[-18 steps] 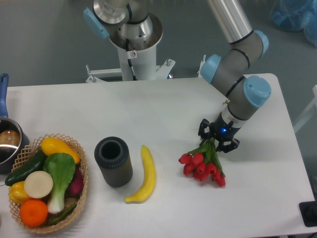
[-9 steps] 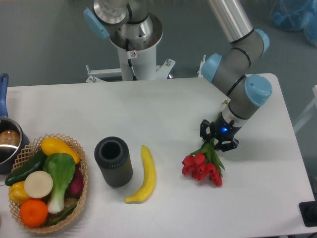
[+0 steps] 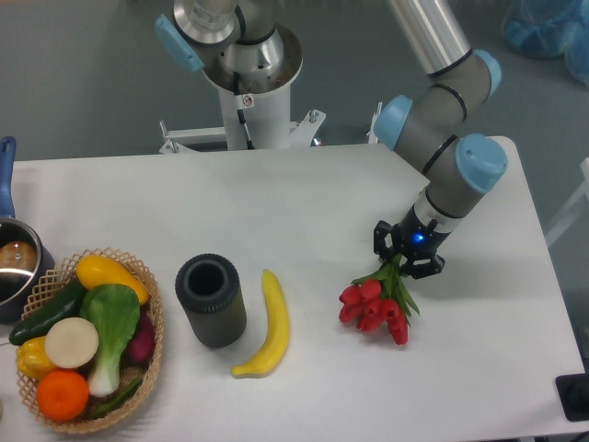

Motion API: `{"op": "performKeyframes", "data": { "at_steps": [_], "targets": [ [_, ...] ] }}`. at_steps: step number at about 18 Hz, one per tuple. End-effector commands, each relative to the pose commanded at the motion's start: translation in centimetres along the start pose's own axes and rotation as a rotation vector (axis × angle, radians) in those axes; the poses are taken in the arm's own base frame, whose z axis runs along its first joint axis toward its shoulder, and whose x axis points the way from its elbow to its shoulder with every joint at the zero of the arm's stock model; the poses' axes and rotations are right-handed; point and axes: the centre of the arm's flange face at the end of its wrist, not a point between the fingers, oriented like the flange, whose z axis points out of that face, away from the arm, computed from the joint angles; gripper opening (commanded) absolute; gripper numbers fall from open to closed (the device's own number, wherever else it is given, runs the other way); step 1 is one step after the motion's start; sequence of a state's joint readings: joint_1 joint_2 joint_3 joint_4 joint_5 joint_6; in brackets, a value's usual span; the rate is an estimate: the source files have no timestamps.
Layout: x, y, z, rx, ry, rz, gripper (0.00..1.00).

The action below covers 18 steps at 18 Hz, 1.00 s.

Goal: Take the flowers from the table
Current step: 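Close the gripper on the tulip stems, then lift the gripped tulip bunch up off the table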

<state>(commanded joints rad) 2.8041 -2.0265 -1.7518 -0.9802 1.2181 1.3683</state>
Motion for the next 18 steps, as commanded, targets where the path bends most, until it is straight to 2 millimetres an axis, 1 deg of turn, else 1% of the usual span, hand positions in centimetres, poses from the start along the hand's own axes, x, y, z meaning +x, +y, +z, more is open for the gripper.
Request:
{"op": "performKeyframes", "data": {
  "at_steps": [4,6,8,10,12,15,18],
  "targets": [
    [1.3,-2.4,-4.3,0.126,-0.043,0.022,0.34],
    [2.3,-4.0,-7.0,0.218,-0.067,0.037,0.34],
    [2.8,-5.2,-8.7,0.29,-0.074,0.028,0.34],
    [3.5,-7.0,-11.3,0.392,-0.08,0.017,0.34],
    [4.2,-8.5,-13.4,0.514,-0.056,-0.017,0.34],
    [4.8,-9.8,-15.2,0.617,-0.031,-0.027,0.34],
    [6.0,-11.0,-16.8,0.697,-0.02,0.009,0.34]
  ]
}}
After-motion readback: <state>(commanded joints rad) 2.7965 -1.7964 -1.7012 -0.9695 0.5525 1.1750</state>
